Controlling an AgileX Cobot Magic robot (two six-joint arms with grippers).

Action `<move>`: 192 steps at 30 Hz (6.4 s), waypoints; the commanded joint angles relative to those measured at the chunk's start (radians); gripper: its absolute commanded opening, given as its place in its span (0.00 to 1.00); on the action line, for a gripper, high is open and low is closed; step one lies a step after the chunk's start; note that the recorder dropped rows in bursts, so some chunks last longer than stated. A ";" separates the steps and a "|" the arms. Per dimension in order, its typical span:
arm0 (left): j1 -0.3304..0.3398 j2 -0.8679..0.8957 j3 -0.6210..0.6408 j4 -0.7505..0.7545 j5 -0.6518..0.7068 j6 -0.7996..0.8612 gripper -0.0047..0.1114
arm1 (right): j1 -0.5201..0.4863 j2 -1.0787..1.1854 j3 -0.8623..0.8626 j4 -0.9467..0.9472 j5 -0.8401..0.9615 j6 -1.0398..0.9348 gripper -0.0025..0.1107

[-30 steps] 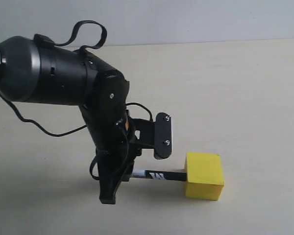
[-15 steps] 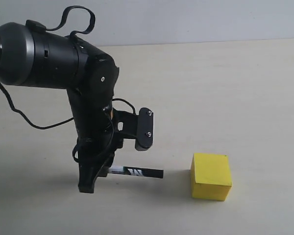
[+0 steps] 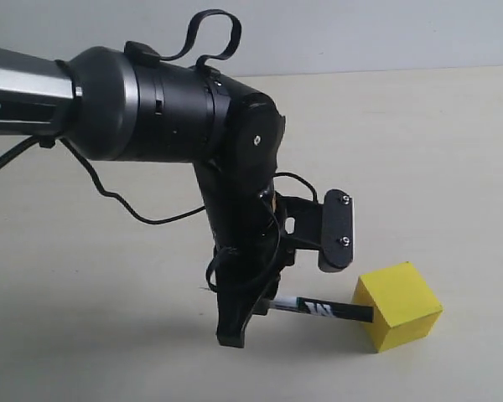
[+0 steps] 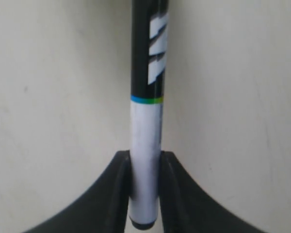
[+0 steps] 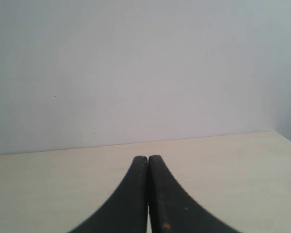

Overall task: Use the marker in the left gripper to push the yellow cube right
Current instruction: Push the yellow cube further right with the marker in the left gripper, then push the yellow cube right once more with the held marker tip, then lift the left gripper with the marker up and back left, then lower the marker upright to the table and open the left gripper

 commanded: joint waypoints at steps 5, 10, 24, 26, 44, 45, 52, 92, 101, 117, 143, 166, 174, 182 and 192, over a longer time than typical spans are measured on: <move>0.015 0.005 -0.012 0.075 0.137 -0.155 0.04 | -0.005 -0.007 0.005 -0.005 -0.004 0.000 0.02; 0.013 0.034 -0.012 0.059 0.025 -0.158 0.04 | -0.005 -0.007 0.005 -0.003 -0.004 0.000 0.02; 0.027 0.034 -0.016 0.104 0.047 -0.134 0.04 | -0.005 -0.007 0.005 -0.003 -0.004 0.000 0.02; 0.028 0.034 -0.016 0.104 0.058 -0.134 0.04 | -0.005 -0.007 0.005 -0.003 -0.004 0.000 0.02; 0.018 0.034 -0.016 0.171 -0.064 -0.080 0.04 | -0.005 -0.007 0.005 -0.004 -0.004 0.000 0.02; 0.014 0.034 -0.020 0.169 -0.073 -0.062 0.04 | -0.005 -0.007 0.005 -0.004 -0.004 0.000 0.02; -0.059 0.098 -0.137 0.138 -0.051 -0.059 0.04 | -0.005 -0.007 0.005 -0.002 -0.004 0.000 0.02; -0.132 0.117 -0.216 0.250 0.110 -0.421 0.04 | -0.005 -0.007 0.005 -0.002 -0.004 0.000 0.02; -0.132 0.117 -0.216 0.250 -0.048 -0.414 0.04 | -0.005 -0.007 0.005 -0.004 -0.002 0.000 0.02; -0.014 0.066 -0.216 0.291 0.158 -0.638 0.04 | -0.005 -0.007 0.005 -0.002 -0.002 0.000 0.02; 0.190 -0.198 0.145 -0.152 -0.413 -1.298 0.04 | -0.005 -0.007 0.005 -0.003 -0.002 0.000 0.02; 0.188 -0.005 0.132 -0.018 -0.278 -1.596 0.04 | -0.005 -0.007 0.005 -0.005 -0.002 0.000 0.02; 0.188 0.057 0.062 -0.074 -0.206 -1.589 0.04 | -0.005 -0.007 0.005 -0.003 -0.002 0.000 0.02; 0.188 0.085 0.054 -0.121 -0.215 -1.547 0.04 | -0.005 -0.007 0.005 -0.004 -0.002 0.000 0.02; 0.188 0.085 0.054 -0.119 -0.231 -1.517 0.34 | -0.005 -0.007 0.005 -0.004 -0.002 0.000 0.02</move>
